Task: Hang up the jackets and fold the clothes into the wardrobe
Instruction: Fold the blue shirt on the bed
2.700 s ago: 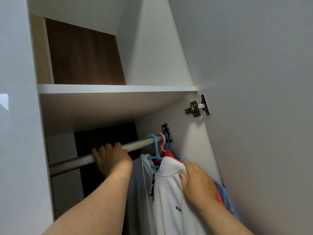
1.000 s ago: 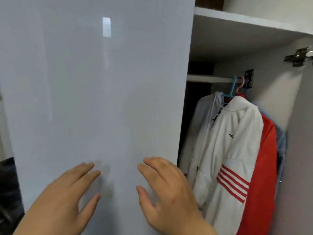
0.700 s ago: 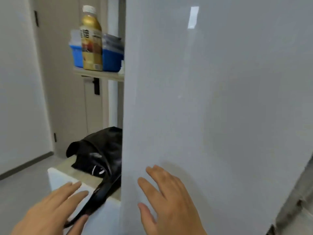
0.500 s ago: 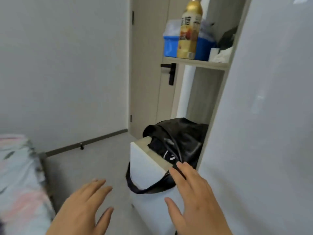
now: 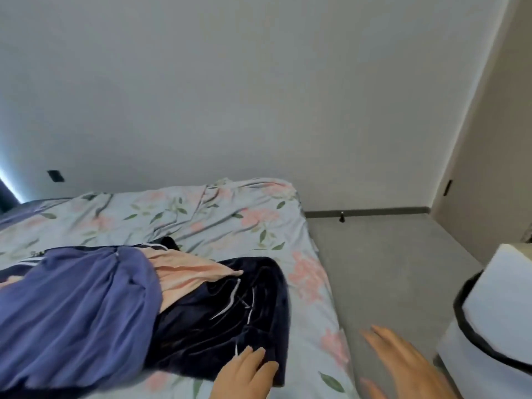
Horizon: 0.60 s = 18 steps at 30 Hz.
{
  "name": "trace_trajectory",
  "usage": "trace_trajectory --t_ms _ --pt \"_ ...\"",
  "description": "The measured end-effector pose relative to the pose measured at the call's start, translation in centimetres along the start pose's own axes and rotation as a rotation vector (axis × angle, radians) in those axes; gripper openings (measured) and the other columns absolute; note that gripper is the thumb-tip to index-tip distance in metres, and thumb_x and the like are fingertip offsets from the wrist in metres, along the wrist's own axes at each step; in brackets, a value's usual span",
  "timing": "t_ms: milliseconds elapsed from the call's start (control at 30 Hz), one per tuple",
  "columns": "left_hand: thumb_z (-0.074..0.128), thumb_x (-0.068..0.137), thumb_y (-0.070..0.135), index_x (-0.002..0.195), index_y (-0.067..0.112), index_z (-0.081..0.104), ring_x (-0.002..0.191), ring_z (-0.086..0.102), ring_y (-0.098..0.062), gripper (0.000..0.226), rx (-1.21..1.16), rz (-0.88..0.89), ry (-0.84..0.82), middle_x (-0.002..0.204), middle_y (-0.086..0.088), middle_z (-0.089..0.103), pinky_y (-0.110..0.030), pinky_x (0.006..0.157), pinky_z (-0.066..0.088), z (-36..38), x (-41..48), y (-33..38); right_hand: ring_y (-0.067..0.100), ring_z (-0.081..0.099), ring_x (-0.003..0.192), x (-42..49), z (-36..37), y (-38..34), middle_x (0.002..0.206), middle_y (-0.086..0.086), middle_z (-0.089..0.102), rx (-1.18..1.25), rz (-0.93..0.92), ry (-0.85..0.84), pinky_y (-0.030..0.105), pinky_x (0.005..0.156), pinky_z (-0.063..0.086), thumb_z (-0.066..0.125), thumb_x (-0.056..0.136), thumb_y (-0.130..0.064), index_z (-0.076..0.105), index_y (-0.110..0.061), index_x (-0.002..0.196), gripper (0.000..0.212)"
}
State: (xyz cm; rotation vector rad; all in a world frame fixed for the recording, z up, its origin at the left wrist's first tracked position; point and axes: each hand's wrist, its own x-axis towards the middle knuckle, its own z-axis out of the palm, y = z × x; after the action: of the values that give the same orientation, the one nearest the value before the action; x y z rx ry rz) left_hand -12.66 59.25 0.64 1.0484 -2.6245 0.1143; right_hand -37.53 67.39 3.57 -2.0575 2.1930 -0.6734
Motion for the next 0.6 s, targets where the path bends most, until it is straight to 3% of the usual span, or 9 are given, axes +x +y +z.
trace_trajectory --t_ms 100,133,200,267,333,367,433,500,600 --pt "0.046 0.069 0.057 0.074 0.035 0.078 0.077 0.074 -0.009 0.039 0.072 -0.149 -0.081 0.085 0.010 0.075 -0.017 0.059 0.056 0.6 -4.1 -5.6 0.007 0.072 0.087 2.1 3.7 -4.0 0.113 -0.007 0.069 0.002 -0.051 -0.101 -0.002 0.098 0.019 0.087 0.045 -0.062 0.066 -0.030 0.112 0.077" --pt "0.046 0.066 0.061 0.075 0.033 0.078 0.075 0.074 -0.010 0.044 0.091 -0.204 -0.076 0.085 0.008 0.076 -0.017 0.057 0.055 0.5 -4.9 -7.3 0.002 0.069 0.098 2.5 4.5 -5.1 0.122 -0.011 0.065 -0.005 -0.052 -0.165 -0.001 0.098 0.020 0.090 0.041 -0.061 0.067 -0.032 0.118 0.086" --pt "0.070 0.051 0.063 0.079 0.028 0.079 0.076 0.075 -0.015 0.046 0.110 -0.304 -0.019 0.088 0.004 0.076 -0.020 0.054 0.055 0.2 -6.3 -10.7 -0.009 0.039 0.130 3.4 6.1 -7.2 0.146 -0.023 0.033 0.031 -0.047 -0.263 -0.003 0.099 0.005 0.076 0.067 -0.065 0.039 -0.044 0.139 0.084" --pt "0.091 0.031 0.055 0.086 0.024 0.079 0.082 0.075 -0.020 0.065 0.099 -0.418 0.003 0.094 0.000 0.076 -0.024 0.058 0.058 -0.1 -7.0 -13.9 -0.006 0.024 0.141 4.4 8.1 -8.5 0.152 -0.022 0.012 0.054 -0.128 -0.220 -0.008 0.097 -0.006 0.062 0.081 -0.066 0.020 -0.041 0.148 0.084" --pt "0.097 0.025 0.046 0.092 0.016 0.078 0.087 0.074 -0.029 0.076 0.082 -0.500 0.056 0.099 -0.008 0.075 -0.034 0.059 0.060 -0.5 -7.3 -17.2 -0.004 0.003 0.147 6.1 9.9 -10.3 0.151 -0.024 -0.012 0.088 -0.091 -0.295 -0.010 0.091 -0.006 0.048 0.091 -0.063 -0.007 -0.039 0.150 0.085" --pt "0.098 0.026 0.040 0.094 0.011 0.077 0.090 0.073 -0.034 0.078 0.080 -0.538 0.081 0.101 -0.013 0.074 -0.040 0.060 0.060 -0.7 -7.5 -18.9 -0.005 -0.003 0.146 7.0 10.7 -11.4 0.152 -0.026 -0.017 0.100 -0.074 -0.338 -0.009 0.092 -0.004 0.043 0.094 -0.062 -0.011 -0.043 0.149 0.079" --pt "0.099 0.032 0.030 0.102 0.003 0.074 0.098 0.069 -0.043 0.079 0.076 -0.646 0.114 0.109 -0.022 0.070 -0.050 0.067 0.059 -0.5 -8.1 -22.6 -0.007 -0.004 0.146 8.9 12.1 -13.4 0.156 -0.026 -0.016 0.111 -0.097 -0.340 -0.005 0.098 0.002 0.041 0.095 -0.061 -0.003 -0.049 0.149 0.070" --pt "0.095 0.048 0.036 0.119 0.003 0.067 0.114 0.060 -0.044 0.083 0.062 -0.794 0.129 0.126 -0.024 0.061 -0.053 0.083 0.053 0.2 -9.1 -26.1 -0.008 0.003 0.145 10.5 13.6 -15.6 0.157 -0.028 -0.001 0.077 -0.154 -0.349 0.005 0.112 0.010 0.044 0.094 -0.060 0.008 -0.050 0.149 0.066" --pt "0.070 0.074 0.060 0.141 0.024 0.046 0.128 0.046 -0.027 0.080 0.055 -0.909 0.068 0.143 -0.006 0.046 -0.038 0.096 0.045 1.9 -10.5 -29.8 -0.007 0.011 0.144 12.6 15.8 -19.1 0.156 -0.029 0.010 0.118 -0.141 -0.381 0.014 0.115 0.015 0.049 0.093 -0.056 0.016 -0.049 0.150 0.067"
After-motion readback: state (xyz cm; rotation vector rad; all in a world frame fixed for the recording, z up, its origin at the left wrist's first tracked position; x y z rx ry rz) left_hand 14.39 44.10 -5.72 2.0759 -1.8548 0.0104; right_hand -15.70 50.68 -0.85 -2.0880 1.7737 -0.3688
